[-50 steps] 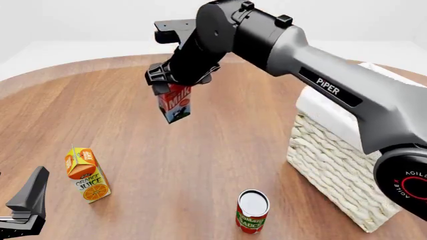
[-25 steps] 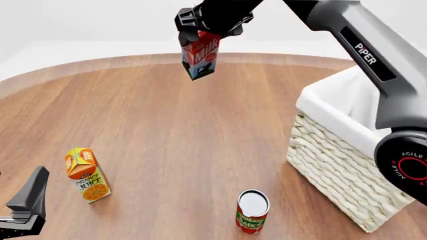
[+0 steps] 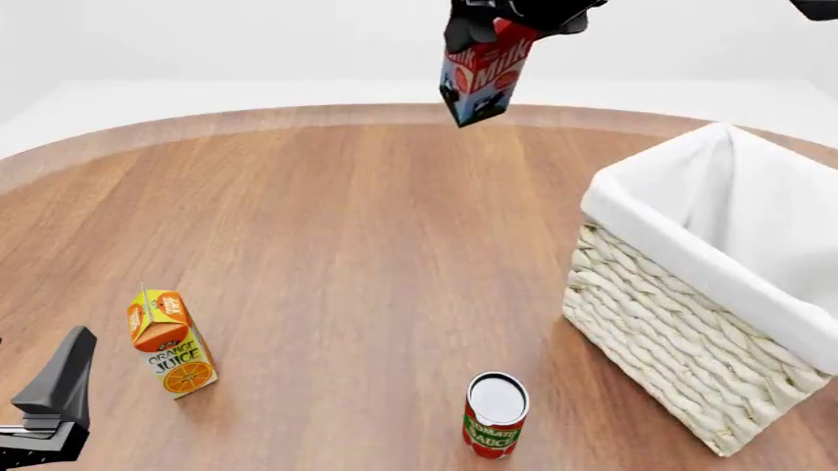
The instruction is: Pick the milk and place it in the basket.
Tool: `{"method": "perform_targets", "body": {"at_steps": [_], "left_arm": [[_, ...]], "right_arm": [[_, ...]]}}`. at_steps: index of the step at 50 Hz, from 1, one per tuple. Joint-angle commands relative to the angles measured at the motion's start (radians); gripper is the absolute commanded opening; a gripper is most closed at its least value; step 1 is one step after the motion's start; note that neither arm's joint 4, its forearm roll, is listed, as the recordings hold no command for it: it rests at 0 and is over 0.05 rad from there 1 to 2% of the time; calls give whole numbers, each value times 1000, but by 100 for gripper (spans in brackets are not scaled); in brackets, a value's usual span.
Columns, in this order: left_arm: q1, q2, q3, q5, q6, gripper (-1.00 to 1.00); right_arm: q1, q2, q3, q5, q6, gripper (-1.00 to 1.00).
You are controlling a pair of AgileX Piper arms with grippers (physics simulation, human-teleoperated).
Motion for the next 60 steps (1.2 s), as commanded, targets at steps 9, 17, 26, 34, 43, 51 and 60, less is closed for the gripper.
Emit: {"method": "perform_targets", "body": {"at_steps": [9, 17, 26, 34, 43, 51, 60], "left_arm": [[0, 0, 0, 0, 0, 100], [0, 0, 0, 0, 0, 100], [0, 0, 0, 0, 0, 100], [0, 0, 0, 0, 0, 100], [0, 0, 0, 0, 0, 100], [0, 0, 0, 0, 0, 100], [0, 0, 0, 0, 0, 100]], "right_arm": [[-97, -193, 136, -17, -6, -100], [-149, -261, 205, -16, -10, -100], [-217, -362, 321, -25, 4, -100], [-253, -418, 375, -27, 14, -100], [-291, -470, 456, -53, 29, -100], [-333, -504, 553, -91, 56, -100], [-371, -534, 624, -115, 70, -100]]}}
